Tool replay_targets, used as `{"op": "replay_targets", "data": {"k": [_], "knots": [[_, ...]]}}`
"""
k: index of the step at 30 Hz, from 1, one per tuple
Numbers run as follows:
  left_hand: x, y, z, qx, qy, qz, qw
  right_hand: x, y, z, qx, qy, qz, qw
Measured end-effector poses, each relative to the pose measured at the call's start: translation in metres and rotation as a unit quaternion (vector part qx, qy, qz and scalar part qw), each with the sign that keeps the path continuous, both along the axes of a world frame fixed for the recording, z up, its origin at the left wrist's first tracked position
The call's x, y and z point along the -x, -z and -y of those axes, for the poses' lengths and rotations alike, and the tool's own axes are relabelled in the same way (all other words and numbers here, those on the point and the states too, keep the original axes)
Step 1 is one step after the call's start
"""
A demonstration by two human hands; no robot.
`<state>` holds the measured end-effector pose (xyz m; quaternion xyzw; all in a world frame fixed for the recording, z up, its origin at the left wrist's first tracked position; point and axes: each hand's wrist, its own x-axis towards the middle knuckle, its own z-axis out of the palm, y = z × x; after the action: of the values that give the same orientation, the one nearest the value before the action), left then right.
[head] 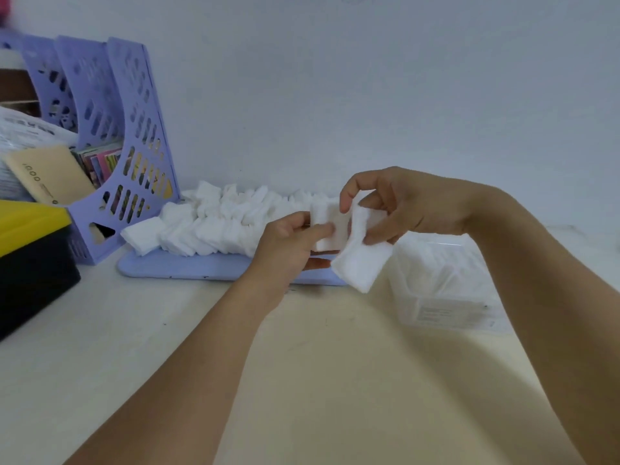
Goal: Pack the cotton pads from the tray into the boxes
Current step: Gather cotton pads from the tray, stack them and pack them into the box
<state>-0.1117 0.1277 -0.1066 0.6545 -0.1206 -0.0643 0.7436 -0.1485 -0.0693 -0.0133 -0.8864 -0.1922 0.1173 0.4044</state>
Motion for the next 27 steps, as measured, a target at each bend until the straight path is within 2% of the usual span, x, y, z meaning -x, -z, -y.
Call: {"op": "replay_targets", "data": {"k": [1,3,6,10,17,22,27], "knots": [[0.003,-0.002,0.001,0.007,0.014,-0.001,1.0,0.001,-0.002,-0.003,0.041,0.005,0.017,0.999],[0.008,-0.003,0.005,-0.009,0.029,0.008,1.0,0.004,-0.001,-0.005,0.051,0.034,0.049,0.997],[0.011,-0.002,0.006,-0.021,0.029,0.012,0.999,0.003,0.001,-0.007,0.003,0.074,0.097,0.993],[0.01,0.001,0.005,-0.023,0.023,-0.003,0.999,-0.001,0.009,-0.01,-0.048,0.081,0.095,0.991],[0.011,0.004,0.01,0.079,0.021,-0.046,0.996,-0.01,0.022,-0.024,-0.132,0.136,0.119,0.975],[0.009,0.0,0.011,0.165,0.007,-0.102,0.981,-0.017,0.033,-0.032,-0.127,0.167,0.168,0.963],[0.005,0.006,0.012,0.126,-0.049,-0.079,0.988,-0.018,0.043,-0.043,-0.056,0.18,0.24,0.952]]}}
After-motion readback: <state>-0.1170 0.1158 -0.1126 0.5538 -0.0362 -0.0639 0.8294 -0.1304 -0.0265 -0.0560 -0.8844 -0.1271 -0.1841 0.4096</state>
